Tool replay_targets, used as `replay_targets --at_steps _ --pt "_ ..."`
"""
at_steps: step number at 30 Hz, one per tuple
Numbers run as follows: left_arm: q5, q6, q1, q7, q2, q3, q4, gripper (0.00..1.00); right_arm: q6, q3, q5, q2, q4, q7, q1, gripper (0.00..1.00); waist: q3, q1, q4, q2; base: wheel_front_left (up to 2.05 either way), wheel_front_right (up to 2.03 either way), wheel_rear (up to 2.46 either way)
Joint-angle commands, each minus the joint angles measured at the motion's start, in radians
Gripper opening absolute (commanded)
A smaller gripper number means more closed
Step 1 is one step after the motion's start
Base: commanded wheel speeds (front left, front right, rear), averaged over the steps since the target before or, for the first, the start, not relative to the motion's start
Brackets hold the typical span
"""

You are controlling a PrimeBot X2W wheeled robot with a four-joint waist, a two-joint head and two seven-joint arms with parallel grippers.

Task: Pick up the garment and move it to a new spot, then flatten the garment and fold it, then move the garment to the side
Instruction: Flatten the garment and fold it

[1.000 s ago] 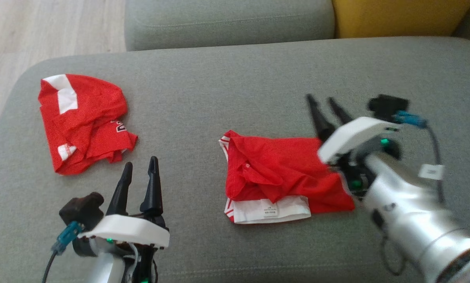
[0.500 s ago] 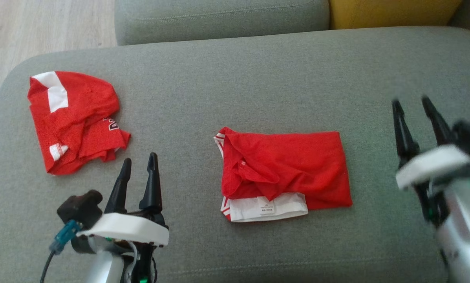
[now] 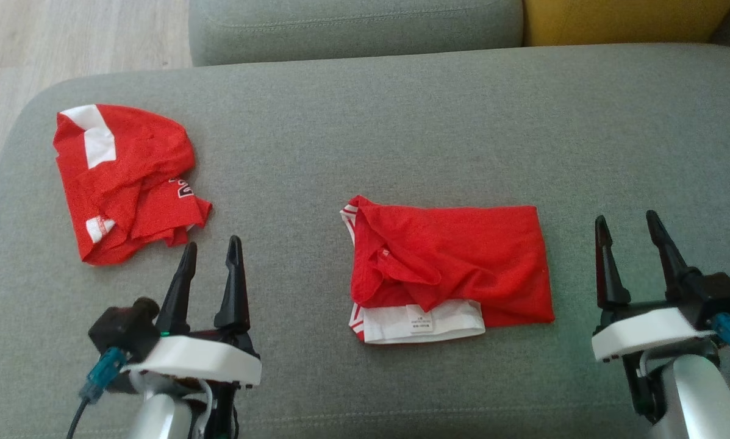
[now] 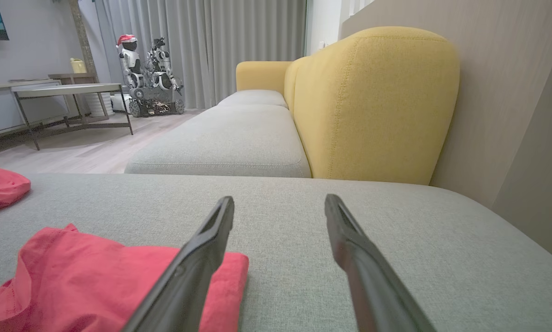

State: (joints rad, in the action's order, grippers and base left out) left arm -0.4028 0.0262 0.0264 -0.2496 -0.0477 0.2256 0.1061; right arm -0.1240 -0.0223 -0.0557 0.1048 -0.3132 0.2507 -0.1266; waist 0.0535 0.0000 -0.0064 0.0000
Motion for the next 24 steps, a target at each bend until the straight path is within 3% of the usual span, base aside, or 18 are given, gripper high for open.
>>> replay_targets --at_steps 1,8,9,10,18,24 --pt "0.010 -0.002 0.025 -0.012 -0.003 -0.030 -0.038 1.00 -0.007 0.014 0.011 -0.001 0.039 0.011 -0.008 1.00 -0.003 0.0000 0.001 0.0000 0.00 0.00 0.00" --pt "0.010 -0.004 0.020 -0.012 -0.003 -0.020 -0.036 1.00 -0.007 0.028 0.023 -0.006 0.039 0.011 -0.004 1.00 -0.008 0.0000 0.014 0.0000 0.00 0.00 0.00" --pt "0.009 -0.005 0.021 -0.012 -0.003 -0.017 -0.035 1.00 -0.007 0.038 0.020 -0.007 0.034 0.011 -0.005 0.56 -0.007 0.0000 0.018 0.0000 0.00 0.00 0.00" --pt "0.009 -0.007 0.021 -0.012 -0.003 -0.015 -0.033 1.00 -0.007 0.052 0.016 -0.008 0.030 0.011 -0.006 0.00 -0.007 0.0000 0.023 0.0000 0.00 0.00 0.00" --pt "-0.004 -0.012 0.036 -0.012 -0.003 -0.007 -0.026 1.00 -0.007 0.221 0.008 -0.018 -0.037 0.011 -0.042 0.00 0.028 0.0000 0.068 0.0000 0.00 0.00 0.00" --pt "-0.008 -0.016 0.053 -0.012 -0.003 0.005 -0.021 1.00 -0.007 0.301 0.012 -0.028 -0.162 0.011 -0.098 0.00 0.056 0.0000 0.117 0.0000 0.00 0.00 0.00"
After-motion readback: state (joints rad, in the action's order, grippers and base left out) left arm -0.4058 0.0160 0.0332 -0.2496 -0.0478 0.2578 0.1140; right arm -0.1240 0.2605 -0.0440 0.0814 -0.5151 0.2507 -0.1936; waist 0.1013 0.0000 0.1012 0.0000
